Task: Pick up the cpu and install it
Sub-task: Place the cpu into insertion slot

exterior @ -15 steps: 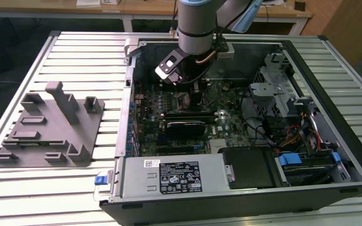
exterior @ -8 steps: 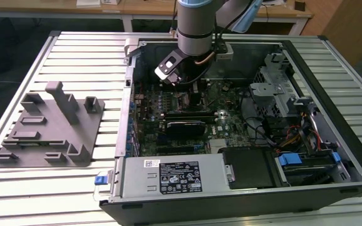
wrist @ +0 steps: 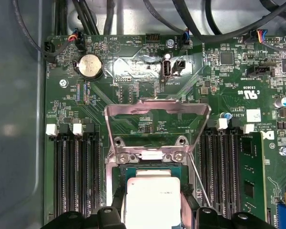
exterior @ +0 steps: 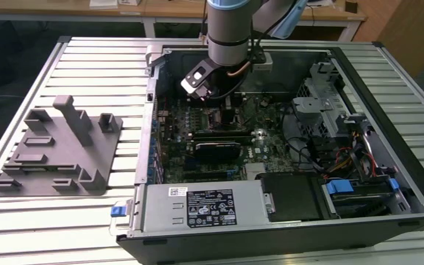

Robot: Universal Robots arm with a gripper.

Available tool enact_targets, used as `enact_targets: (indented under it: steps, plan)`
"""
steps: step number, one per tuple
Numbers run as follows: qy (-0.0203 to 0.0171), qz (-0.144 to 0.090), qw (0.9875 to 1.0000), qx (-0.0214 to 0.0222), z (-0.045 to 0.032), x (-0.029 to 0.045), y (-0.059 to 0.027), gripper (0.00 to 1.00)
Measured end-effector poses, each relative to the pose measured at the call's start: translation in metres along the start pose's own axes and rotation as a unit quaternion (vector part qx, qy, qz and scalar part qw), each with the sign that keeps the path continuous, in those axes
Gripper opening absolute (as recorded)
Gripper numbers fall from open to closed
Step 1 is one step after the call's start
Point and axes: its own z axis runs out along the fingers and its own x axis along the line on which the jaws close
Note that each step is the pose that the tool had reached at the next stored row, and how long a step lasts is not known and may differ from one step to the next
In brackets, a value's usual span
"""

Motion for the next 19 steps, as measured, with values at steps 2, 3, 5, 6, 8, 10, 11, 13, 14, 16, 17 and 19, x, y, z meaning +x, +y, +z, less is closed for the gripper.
enact_targets:
  steps: [2,3,5,6,8,10,11,13,14,16,17,19]
  plan:
    - [0.0,0.001,1.0,0.0,0.0007,0.0005,-0.0001,0.54]
    - [0.0,0.002,1.0,0.0,0.001,0.0007,-0.0001,0.54]
    - [0.0,0.003,1.0,0.0,0.0016,0.0009,-0.0002,0.54]
    - [-0.0001,0.003,1.0,0.0001,0.0019,0.001,-0.0002,0.54]
    - [-0.0003,0.004,1.0,0.0002,0.0021,0.0011,-0.0002,0.54]
    - [-0.0001,0.004,1.0,0.0001,0.0023,0.0011,-0.0002,0.54]
    - [-0.0002,0.004,1.0,0.0002,0.0023,0.0011,-0.0002,0.54]
    - [-0.0002,0.004,1.0,0.0001,0.0024,0.0011,-0.0002,0.54]
    - [-0.0001,0.004,1.0,0.0001,0.0025,0.0011,-0.0002,0.54]
    - [-0.0001,0.004,1.0,0.0001,0.0028,0.0011,-0.0003,0.54]
    - [-0.0002,0.004,1.0,0.0002,0.0029,0.0011,-0.0003,0.54]
    - [-0.0002,0.004,1.0,0.0002,0.0031,0.0011,-0.0003,0.54]
